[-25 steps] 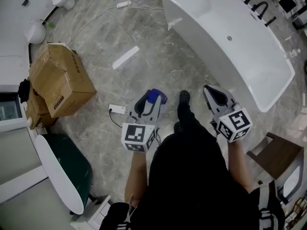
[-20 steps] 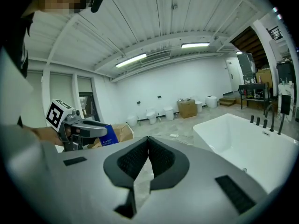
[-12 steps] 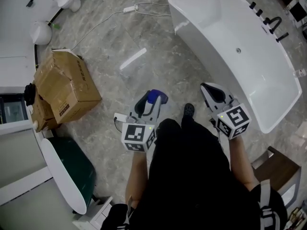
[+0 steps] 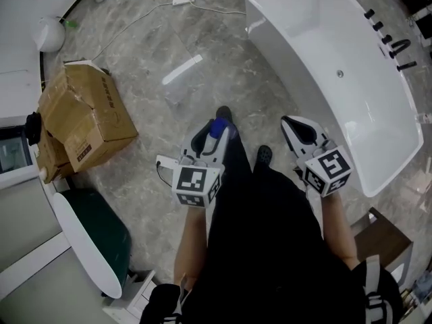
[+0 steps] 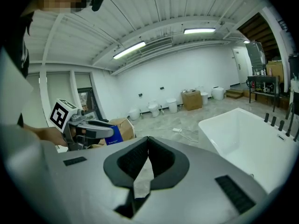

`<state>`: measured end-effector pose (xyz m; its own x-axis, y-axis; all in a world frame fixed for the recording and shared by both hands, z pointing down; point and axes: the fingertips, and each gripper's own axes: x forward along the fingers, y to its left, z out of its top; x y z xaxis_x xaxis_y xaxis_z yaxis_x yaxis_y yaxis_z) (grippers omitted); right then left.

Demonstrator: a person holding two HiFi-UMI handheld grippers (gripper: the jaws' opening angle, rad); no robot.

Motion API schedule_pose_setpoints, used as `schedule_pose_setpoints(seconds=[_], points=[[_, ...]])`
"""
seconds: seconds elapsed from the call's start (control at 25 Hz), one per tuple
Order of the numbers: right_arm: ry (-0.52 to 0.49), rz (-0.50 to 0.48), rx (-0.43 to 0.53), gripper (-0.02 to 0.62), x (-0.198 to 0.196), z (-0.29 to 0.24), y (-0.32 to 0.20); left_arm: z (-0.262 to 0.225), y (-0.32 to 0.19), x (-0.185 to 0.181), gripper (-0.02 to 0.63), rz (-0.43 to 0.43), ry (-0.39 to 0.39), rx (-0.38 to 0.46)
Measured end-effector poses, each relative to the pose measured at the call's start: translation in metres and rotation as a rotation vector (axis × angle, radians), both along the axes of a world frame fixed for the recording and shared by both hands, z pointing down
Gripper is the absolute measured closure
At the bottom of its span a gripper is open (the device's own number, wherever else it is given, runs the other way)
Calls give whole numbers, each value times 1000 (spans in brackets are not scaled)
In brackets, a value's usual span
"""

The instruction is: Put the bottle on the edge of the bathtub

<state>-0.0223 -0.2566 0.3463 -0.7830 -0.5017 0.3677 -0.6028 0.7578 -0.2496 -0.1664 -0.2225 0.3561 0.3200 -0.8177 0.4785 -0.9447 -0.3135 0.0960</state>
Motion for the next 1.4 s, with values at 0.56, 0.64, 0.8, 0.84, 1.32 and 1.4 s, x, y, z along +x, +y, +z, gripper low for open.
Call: schedule_pose_setpoints(seconds=[0.56, 0.64, 0.8, 0.84, 1.32, 1.4], points=[[77, 91, -73, 583, -124, 16, -156, 21, -194, -69, 459, 245, -5, -5], [89, 115, -80, 583, -136, 21, -173, 30, -213, -74, 459, 293, -34, -10], [132, 170, -98, 583, -144, 41, -205, 63, -247, -80, 459, 357, -36, -44], [144, 181, -109, 583, -145, 47, -211, 71, -253, -81, 459, 361, -22, -57], [158, 104, -328, 583, -177, 198, -253, 220, -328, -108, 459, 233, 26, -90], [164, 78, -353, 583, -186, 230, -266, 253, -341, -117, 459, 197, 25, -105]])
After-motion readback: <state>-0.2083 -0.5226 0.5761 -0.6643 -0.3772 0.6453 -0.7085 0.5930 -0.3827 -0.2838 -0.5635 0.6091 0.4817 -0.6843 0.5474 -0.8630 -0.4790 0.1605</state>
